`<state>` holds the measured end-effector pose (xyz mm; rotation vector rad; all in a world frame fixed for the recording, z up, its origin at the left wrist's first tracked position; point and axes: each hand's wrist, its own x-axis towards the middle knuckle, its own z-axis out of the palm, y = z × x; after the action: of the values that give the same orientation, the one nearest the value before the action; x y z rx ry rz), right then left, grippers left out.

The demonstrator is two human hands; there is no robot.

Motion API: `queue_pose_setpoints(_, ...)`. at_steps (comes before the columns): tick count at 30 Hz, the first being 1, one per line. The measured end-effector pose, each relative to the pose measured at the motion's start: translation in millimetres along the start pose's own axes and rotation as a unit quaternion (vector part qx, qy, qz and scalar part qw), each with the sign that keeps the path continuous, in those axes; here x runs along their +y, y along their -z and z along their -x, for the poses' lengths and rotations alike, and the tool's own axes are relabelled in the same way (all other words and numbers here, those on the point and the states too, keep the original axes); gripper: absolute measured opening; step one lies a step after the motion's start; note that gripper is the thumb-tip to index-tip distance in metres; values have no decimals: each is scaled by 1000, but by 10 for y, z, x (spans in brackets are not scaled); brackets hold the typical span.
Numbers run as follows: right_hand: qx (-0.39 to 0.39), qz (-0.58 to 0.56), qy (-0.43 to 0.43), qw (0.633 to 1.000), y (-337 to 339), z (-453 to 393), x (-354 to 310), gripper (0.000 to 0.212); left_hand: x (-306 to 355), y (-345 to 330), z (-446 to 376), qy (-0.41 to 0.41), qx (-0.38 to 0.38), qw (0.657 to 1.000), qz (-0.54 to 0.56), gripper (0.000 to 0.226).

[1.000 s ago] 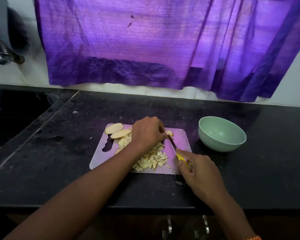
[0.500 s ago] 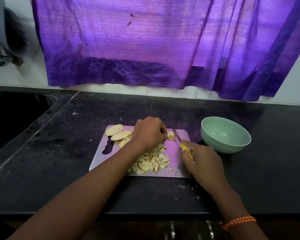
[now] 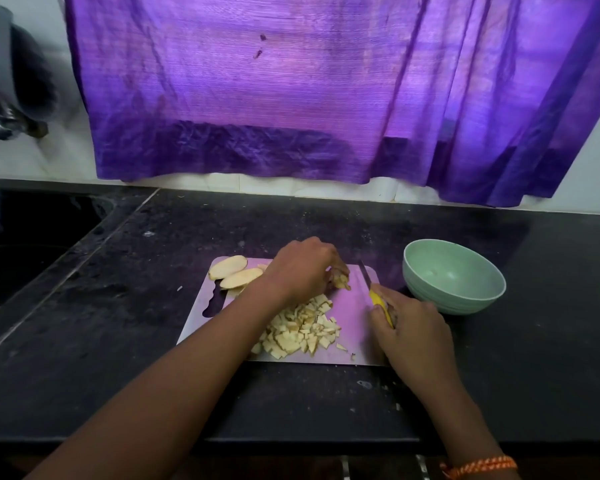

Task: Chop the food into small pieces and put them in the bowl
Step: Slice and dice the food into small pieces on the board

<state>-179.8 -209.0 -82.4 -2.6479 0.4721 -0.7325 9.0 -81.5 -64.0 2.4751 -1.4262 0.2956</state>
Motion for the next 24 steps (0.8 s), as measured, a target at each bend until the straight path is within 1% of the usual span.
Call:
queue_pose_setpoints(4, 7, -7, 2, 1000, 7, 8, -14, 40, -37, 1, 29, 8, 44, 999, -16, 24)
queue_pose_setpoints(9, 2, -8, 11, 1000, 8, 44, -35, 43, 21, -86, 58, 60, 99, 993, -25, 21)
queue_pose_setpoints(13, -28, -6, 35, 999, -11, 64, -33, 50, 59, -132, 50, 99, 114, 989, -11, 25)
queue_pose_setpoints(17, -35, -2, 44, 998, -25, 79, -12, 51, 110, -163, 54, 111, 134, 985, -10, 26)
queue_pose_setpoints(24, -61, 34, 71, 995, -47, 104, 25, 45, 153, -155, 54, 141, 136, 980, -15, 22)
